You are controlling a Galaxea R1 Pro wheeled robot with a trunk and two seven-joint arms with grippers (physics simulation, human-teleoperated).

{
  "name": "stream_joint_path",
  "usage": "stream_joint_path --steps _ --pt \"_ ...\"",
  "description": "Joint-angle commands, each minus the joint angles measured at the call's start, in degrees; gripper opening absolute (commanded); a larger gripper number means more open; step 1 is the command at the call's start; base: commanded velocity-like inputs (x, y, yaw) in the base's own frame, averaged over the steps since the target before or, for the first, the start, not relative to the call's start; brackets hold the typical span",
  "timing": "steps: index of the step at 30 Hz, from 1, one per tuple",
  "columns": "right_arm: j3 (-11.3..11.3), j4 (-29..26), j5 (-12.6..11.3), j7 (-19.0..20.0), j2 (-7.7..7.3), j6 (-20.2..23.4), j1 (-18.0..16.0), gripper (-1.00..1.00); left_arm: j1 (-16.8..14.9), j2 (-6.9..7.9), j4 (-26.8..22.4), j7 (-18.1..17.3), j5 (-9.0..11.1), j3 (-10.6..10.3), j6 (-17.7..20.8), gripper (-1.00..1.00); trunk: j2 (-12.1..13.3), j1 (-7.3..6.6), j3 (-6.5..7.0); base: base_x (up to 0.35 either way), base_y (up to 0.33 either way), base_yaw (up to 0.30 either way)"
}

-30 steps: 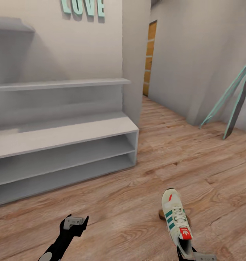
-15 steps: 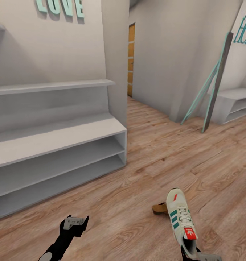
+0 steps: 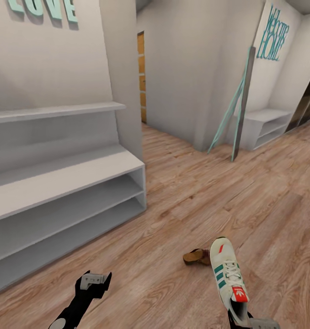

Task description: Pick up the two gym shoes and the two sandals from the corridor floor and place them onto the hallstand (shoe rack) in the corridor, making sure they are on the rack and not on the floor. Arrange them so the two gym shoes are next to each other and the two sandals are next to each other.

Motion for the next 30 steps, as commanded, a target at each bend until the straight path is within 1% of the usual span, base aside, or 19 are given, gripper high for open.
stream_joint_path --steps 1,30 --pt "-0.1 0.0 0.2 0.2 0.03 -0.2 0.0 -1.00 0.0 -0.02 0.0 -0.4 0.1 0.2 -0.1 1.00 0.0 -0.01 -0.01 0.000 0.003 -0.300" --pt "-0.1 0.0 0.2 0.2 0.03 -0.2 0.0 -1.00 0.0 0.18 0.0 -0.4 0.1 0.3 -0.1 1.00 0.0 -0.01 0.91 0.008 0.005 -0.300"
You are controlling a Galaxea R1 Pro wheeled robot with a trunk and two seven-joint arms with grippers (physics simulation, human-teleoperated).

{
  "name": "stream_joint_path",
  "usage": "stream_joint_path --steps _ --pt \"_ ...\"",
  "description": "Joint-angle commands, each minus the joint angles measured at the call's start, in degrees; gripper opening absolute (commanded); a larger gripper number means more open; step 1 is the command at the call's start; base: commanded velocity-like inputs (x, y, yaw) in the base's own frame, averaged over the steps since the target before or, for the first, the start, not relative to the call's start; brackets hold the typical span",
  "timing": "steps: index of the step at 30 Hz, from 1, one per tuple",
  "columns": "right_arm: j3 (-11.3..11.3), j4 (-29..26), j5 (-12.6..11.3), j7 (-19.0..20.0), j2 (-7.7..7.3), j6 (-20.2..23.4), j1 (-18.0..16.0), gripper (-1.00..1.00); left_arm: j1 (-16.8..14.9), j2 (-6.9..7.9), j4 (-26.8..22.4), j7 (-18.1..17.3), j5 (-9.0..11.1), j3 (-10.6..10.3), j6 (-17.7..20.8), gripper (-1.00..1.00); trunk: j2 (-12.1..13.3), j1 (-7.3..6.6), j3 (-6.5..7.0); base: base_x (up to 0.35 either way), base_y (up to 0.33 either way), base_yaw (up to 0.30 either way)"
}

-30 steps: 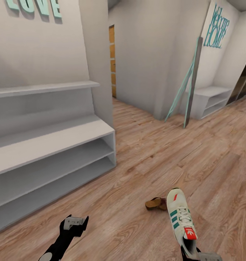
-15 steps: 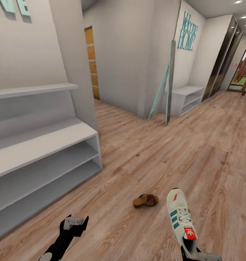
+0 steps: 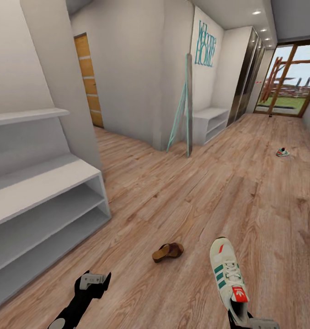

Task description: Pick up the two gym shoes and the two sandals from the corridor floor and place them onto the hallstand (shoe rack) in the corridor, making sure they are on the rack and not on the floor. Arrange them so the two gym shoes are next to each other and the two sandals are next to each other.

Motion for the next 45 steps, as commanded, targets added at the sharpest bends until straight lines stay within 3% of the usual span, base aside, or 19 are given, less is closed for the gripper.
stream_joint_path --steps 1,10,36,45 --pt "-0.1 0.0 0.2 0.2 0.03 -0.2 0.0 -1.00 0.0 -0.02 0.0 -0.4 0.1 0.2 -0.1 1.00 0.0 0.00 -0.01 0.168 0.136 -0.300" --pt "-0.1 0.0 0.2 0.2 0.01 -0.2 -0.1 -1.00 0.0 0.01 0.0 -0.4 0.1 0.1 -0.2 1.00 0.0 0.00 0.27 0.156 0.144 -0.300" --pt "-0.1 0.0 0.2 0.2 0.02 -0.2 0.0 -1.00 0.0 0.04 -0.1 -0.4 0.1 0.2 -0.1 1.00 0.0 0.00 1.10 0.003 0.009 -0.300" --pt "-0.1 0.1 0.2 0.2 0.03 -0.2 0.0 -1.00 0.0 0.08 -0.1 -0.4 0.1 0.2 -0.1 1.00 0.0 0.00 1.39 0.000 0.251 -0.300"
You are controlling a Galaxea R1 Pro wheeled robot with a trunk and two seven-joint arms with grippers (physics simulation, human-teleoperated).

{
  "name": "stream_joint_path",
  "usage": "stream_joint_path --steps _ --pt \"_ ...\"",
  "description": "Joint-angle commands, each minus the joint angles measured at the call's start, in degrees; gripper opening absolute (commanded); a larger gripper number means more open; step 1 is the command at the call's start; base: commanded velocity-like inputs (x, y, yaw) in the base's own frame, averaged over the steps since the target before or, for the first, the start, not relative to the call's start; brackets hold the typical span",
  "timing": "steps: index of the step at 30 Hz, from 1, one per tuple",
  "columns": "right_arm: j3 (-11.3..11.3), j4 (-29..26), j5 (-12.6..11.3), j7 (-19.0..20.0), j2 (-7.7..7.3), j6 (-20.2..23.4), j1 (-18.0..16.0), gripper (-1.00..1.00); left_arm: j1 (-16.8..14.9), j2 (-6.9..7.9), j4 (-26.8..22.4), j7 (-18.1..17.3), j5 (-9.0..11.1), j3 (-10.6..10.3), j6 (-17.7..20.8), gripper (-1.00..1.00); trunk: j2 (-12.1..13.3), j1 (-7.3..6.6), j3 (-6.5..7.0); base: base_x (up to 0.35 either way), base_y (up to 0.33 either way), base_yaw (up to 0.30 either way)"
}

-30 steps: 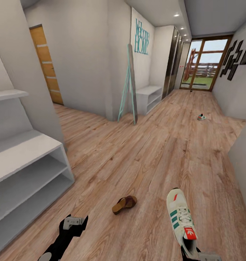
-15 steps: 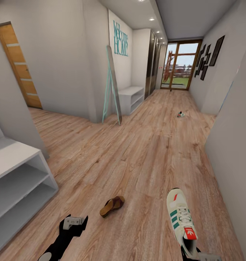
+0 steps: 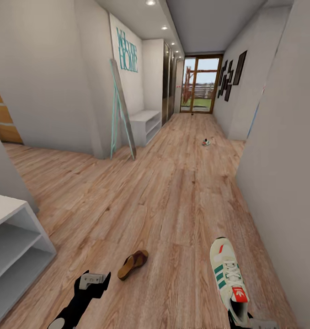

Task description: Pick up the two gym shoes and the two sandals from the corridor floor and place them onto the hallstand (shoe rack) in the corridor, making sure they are on the rack and not on the floor. Arrange them so the two gym shoes are next to each other and the two sandals are next to each other.

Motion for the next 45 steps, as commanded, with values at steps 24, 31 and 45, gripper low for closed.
stream_joint_path --steps 24,31,45 --pt "-0.2 -0.1 0.2 0.2 0.03 -0.2 0.0 -1.00 0.0 0.03 0.0 -0.4 0.1 0.2 -0.1 1.00 0.0 -0.01 0.72 0.001 0.306 -0.300" --pt "-0.2 -0.1 0.2 0.2 0.03 -0.2 -0.1 -1.00 0.0 0.03 0.0 -0.4 0.1 0.2 -0.1 1.00 0.0 -0.01 0.94 0.065 0.306 -0.300" --pt "-0.2 -0.1 0.2 0.2 0.03 -0.2 -0.1 -1.00 0.0 0.03 0.0 -0.3 0.1 0.2 -0.2 1.00 0.0 -0.01 1.16 0.077 0.249 -0.216"
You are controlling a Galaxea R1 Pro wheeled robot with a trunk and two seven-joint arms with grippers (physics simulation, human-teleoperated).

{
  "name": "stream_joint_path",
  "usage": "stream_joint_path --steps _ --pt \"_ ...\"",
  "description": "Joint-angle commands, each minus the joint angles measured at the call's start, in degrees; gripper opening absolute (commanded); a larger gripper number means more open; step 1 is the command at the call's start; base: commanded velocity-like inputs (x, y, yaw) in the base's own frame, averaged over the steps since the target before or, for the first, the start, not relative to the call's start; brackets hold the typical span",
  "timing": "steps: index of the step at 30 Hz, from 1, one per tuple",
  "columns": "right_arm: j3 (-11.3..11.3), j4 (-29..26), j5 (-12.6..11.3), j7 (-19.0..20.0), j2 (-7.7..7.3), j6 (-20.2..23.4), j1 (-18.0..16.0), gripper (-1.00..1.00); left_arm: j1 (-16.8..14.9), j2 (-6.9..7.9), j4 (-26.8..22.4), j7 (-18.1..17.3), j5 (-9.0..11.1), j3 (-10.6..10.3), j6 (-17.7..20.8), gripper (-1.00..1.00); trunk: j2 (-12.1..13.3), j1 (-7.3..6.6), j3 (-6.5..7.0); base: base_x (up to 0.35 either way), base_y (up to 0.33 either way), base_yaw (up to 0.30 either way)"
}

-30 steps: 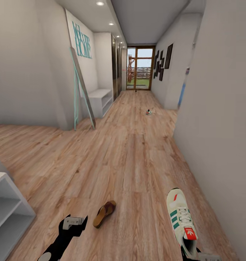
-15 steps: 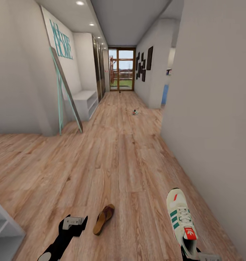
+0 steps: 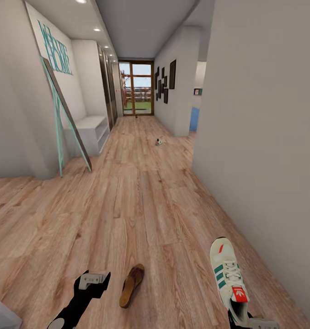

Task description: Pick up the two gym shoes and the two sandals from the corridor floor and place them onto the hallstand (shoe rack) in the corridor, making sure they are on the rack and not on the floor. Arrange them so the two gym shoes are next to each other and the two sandals are next to each other.

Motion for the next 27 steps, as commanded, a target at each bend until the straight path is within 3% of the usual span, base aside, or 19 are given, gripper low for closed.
stream_joint_path --steps 1,17,21,22,23,25,26,27 --pt "-0.2 0.0 0.2 0.2 0.02 -0.2 0.0 -1.00 0.0 -0.02 0.0 -0.4 0.1 0.1 -0.2 1.00 0.0 -0.01 -0.05 0.010 0.024 -0.010" --pt "-0.1 -0.4 0.0 0.2 0.35 -0.2 0.0 -1.00 0.0 -0.02 0.1 -0.3 0.1 0.1 -0.1 1.00 0.0 -0.01 0.04 0.001 0.003 -0.001" --pt "-0.3 -4.8 0.1 0.5 -0.08 0.3 0.0 -1.00 0.0 -0.47 0.8 0.2 -0.1 0.2 -0.2 1.00 0.0 -0.01 0.04 0.000 0.000 0.000" --pt "0.2 -13.6 0.3 0.5 -0.05 4.6 -0.1 -1.00 0.0 -0.52 1.0 0.2 -0.2 0.1 0.0 1.00 0.0 -0.01 0.04 0.000 0.000 0.000" --pt "0.7 -17.3 0.3 0.5 -0.02 8.2 -0.3 -1.00 0.0 -0.53 1.0 0.2 -0.2 0.1 0.0 1.00 0.0 -0.01 0.04 0.000 0.000 0.000" --pt "1.8 -20.9 0.3 0.6 -0.01 12.6 -0.8 -1.00 0.0 -0.54 1.0 0.3 -0.2 0.1 0.0 1.00 0.0 -0.01 0.04 0.000 0.000 0.000" --pt "3.8 -24.7 0.3 0.7 0.02 18.2 -1.9 -1.00 0.0 -0.51 1.1 0.3 -0.3 0.1 0.1 1.00 0.0 -0.01 0.04 0.000 0.000 0.000" --pt "4.9 -26.4 0.3 0.8 0.04 20.9 -2.6 -1.00 0.0 -0.50 1.1 0.3 -0.3 0.1 0.1 1.00 0.0 -0.01 0.04 0.000 0.000 0.000"
